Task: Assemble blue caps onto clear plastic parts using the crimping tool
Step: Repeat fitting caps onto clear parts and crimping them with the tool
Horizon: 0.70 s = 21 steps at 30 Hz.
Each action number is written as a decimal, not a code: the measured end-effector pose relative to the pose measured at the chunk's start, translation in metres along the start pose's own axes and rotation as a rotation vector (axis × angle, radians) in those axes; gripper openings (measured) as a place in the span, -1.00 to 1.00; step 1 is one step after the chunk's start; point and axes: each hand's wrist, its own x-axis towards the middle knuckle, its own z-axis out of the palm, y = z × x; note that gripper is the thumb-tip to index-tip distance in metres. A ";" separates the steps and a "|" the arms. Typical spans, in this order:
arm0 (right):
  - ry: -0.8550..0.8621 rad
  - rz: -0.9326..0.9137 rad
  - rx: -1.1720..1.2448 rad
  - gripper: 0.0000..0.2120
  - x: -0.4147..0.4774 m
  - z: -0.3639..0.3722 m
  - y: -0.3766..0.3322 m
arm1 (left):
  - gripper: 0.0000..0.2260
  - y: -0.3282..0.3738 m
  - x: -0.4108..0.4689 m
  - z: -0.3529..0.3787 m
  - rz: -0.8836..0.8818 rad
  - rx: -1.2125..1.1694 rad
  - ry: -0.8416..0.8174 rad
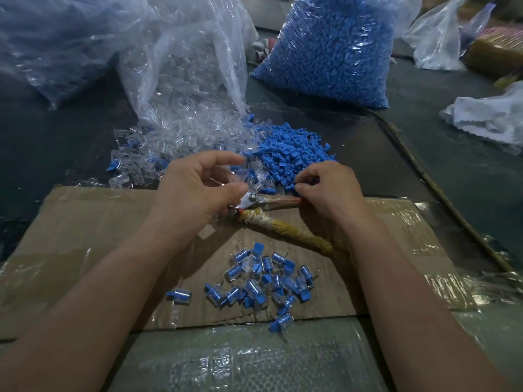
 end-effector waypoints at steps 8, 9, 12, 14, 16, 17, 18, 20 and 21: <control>0.028 -0.048 0.036 -0.93 -0.004 -0.001 -0.003 | -0.76 0.000 -0.001 0.000 0.031 0.033 -0.067; 0.045 -0.038 0.072 -0.90 -0.005 -0.002 -0.004 | -0.81 -0.001 -0.001 0.000 0.023 0.032 -0.062; 0.120 0.007 0.280 -0.80 -0.010 -0.010 -0.011 | -0.82 0.000 -0.001 0.000 0.009 0.040 -0.026; 0.141 0.011 0.439 -0.81 -0.016 -0.014 -0.020 | -0.72 0.001 -0.002 0.000 0.012 0.062 -0.031; 0.140 -0.028 0.518 -0.83 -0.022 -0.016 -0.030 | -0.66 0.002 -0.002 0.000 0.010 0.049 -0.043; 0.127 -0.053 0.549 -0.82 -0.026 -0.016 -0.035 | -0.63 0.003 -0.002 0.001 0.003 0.038 -0.041; 0.110 -0.076 0.574 -0.80 -0.029 -0.016 -0.040 | -0.60 0.003 -0.002 0.001 -0.003 0.030 -0.032; 0.085 -0.123 0.584 -0.77 -0.033 -0.014 -0.046 | -0.60 0.003 -0.001 0.002 0.000 0.026 -0.002; 0.080 -0.140 0.578 -0.76 -0.035 -0.014 -0.048 | -0.63 0.002 -0.001 0.002 0.006 0.020 0.010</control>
